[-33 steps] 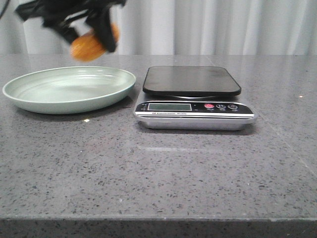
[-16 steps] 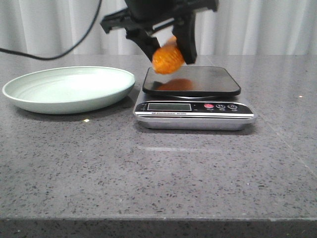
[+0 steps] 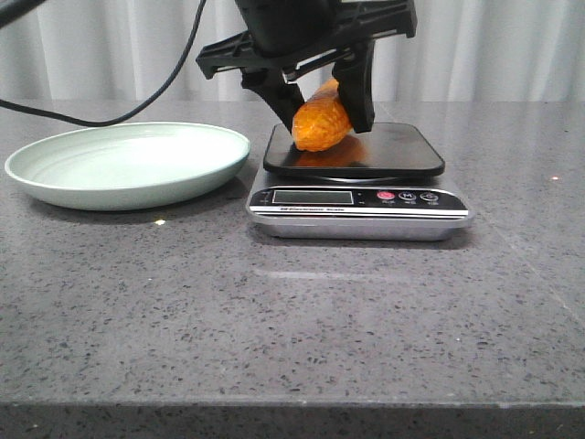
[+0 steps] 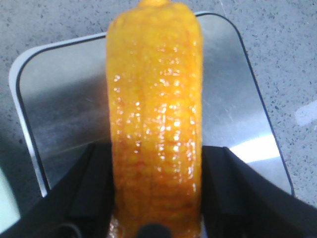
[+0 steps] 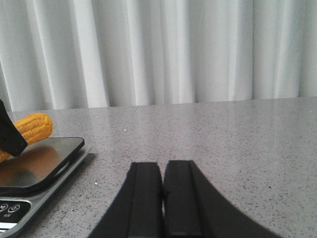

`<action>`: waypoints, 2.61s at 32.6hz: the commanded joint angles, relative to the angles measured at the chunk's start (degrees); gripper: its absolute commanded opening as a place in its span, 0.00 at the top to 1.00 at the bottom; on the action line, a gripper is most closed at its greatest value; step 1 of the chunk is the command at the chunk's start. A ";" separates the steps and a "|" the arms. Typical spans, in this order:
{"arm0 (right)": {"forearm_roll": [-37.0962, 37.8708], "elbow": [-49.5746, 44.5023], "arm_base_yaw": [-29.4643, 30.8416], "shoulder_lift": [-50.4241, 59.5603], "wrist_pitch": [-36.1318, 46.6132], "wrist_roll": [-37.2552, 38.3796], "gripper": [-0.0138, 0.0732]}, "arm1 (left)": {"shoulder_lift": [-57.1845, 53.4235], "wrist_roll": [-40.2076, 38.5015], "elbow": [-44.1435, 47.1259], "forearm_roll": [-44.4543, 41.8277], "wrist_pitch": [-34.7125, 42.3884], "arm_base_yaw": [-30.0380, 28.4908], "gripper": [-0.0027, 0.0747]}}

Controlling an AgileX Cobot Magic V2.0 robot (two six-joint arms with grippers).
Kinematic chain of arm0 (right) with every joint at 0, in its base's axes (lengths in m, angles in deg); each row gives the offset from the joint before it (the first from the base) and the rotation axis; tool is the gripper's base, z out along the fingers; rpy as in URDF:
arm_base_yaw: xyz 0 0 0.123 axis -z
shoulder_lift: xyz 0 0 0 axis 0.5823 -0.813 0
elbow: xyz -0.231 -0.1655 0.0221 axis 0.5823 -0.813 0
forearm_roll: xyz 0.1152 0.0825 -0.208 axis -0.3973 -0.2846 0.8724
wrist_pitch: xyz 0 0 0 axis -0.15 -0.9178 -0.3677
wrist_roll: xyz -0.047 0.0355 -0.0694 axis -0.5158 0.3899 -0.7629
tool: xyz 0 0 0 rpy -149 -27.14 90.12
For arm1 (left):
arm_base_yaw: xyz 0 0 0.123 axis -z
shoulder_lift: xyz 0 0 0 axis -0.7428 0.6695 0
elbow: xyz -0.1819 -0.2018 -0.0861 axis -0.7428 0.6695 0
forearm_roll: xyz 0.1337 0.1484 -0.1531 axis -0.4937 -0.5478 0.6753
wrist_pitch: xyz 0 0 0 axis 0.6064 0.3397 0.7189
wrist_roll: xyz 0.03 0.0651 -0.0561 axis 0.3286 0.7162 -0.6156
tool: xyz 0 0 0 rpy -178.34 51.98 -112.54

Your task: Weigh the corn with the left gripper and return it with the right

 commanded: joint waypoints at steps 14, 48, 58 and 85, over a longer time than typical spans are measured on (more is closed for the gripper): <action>-0.10 0.45 -0.33 0.99 4.82 -0.09 0.64 | -4.26 -0.33 -7.77 0.04 -2.90 1.81 0.29; -0.10 0.45 -0.33 0.99 4.82 -0.09 0.64 | -53.80 1.03 31.33 -16.02 6.76 -4.24 0.29; -0.10 0.45 -0.14 0.84 4.82 -0.09 0.64 | -75.43 1.17 54.55 -17.30 21.55 -4.24 0.29; 0.05 0.45 -0.09 0.84 9.90 -0.14 0.64 | -109.32 1.17 72.95 -17.71 18.35 -4.24 0.80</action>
